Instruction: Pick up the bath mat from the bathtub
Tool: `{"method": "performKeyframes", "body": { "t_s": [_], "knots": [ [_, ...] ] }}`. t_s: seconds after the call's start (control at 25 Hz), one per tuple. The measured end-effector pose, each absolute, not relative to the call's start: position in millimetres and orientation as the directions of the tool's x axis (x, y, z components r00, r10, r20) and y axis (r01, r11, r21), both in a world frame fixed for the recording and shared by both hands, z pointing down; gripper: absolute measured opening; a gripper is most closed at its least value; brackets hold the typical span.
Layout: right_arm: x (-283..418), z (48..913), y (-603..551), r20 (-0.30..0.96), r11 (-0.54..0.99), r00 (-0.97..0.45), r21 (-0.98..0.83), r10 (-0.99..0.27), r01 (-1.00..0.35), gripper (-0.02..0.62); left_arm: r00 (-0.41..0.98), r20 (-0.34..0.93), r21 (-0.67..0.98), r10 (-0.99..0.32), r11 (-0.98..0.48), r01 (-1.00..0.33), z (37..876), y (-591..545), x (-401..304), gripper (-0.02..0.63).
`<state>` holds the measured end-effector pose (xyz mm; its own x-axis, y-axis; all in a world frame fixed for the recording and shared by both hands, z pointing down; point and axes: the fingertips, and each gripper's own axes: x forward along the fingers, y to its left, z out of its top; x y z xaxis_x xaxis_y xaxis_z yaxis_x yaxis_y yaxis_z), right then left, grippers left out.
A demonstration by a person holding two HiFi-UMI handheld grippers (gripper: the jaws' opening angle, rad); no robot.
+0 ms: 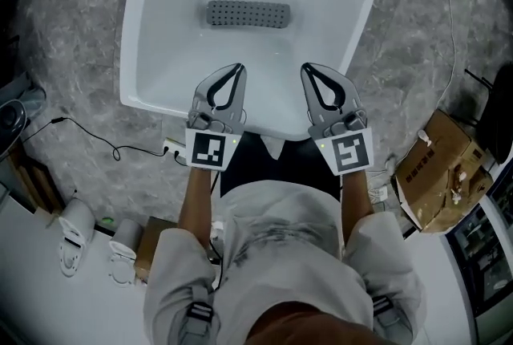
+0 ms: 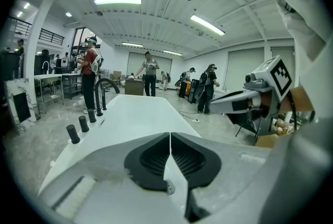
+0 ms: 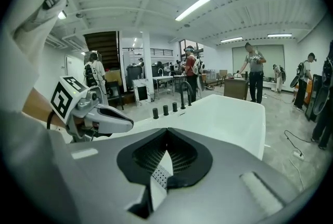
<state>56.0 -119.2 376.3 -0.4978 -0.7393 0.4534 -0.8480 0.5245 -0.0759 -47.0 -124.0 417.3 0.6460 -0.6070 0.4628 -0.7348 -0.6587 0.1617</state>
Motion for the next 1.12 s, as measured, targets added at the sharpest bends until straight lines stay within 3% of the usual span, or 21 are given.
{"method": "performKeyframes", "body": {
  "t_s": [1.12],
  "knots": [
    [67.7,546.0,-153.4,0.518,0.497,-0.515,-0.188,-0.683,-0.847,0.003,0.725,0.504,0.15,-0.469,-0.779,-0.608,591.9,-170.2,-4.1,0.034]
  ]
}}
